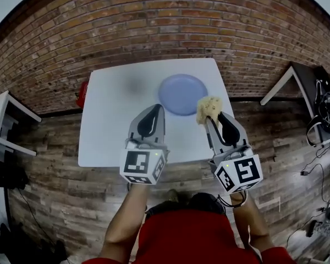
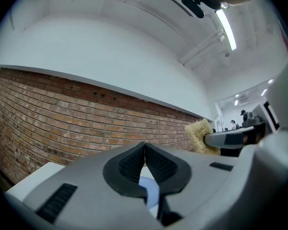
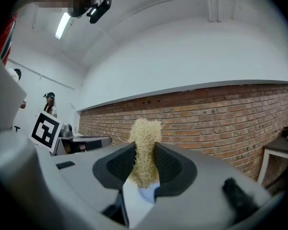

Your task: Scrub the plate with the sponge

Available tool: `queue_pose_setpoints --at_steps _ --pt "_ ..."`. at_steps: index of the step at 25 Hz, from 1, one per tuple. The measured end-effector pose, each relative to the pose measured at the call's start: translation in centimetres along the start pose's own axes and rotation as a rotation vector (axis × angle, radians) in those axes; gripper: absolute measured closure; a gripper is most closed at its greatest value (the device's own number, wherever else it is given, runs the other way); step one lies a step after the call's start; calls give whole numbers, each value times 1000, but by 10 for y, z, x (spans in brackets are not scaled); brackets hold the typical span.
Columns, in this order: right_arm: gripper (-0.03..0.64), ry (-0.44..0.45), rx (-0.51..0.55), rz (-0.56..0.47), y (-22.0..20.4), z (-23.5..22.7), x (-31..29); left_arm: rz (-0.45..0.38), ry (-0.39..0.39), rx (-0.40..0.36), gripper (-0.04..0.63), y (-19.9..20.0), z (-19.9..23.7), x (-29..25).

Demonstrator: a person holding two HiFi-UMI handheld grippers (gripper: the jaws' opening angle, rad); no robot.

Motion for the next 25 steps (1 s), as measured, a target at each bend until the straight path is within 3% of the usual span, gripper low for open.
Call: queue_pose_setpoints --at_steps 8,25 --pt "497 -25 -8 36 -13 -31 -34 20 7 -2 580 -17 17 -44" --pt "497 57 6 31 -24 -144 -122 78 124 -42 580 -41 26 -170"
Point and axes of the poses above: the fingertips, and each gripper's own axes: x backward along the fingers, z to its left, y out of its top, the point moved 5 cm from there along x, backward along the fingers, and after that the axes turned 14 degrees about y, right-handed, at the moved point
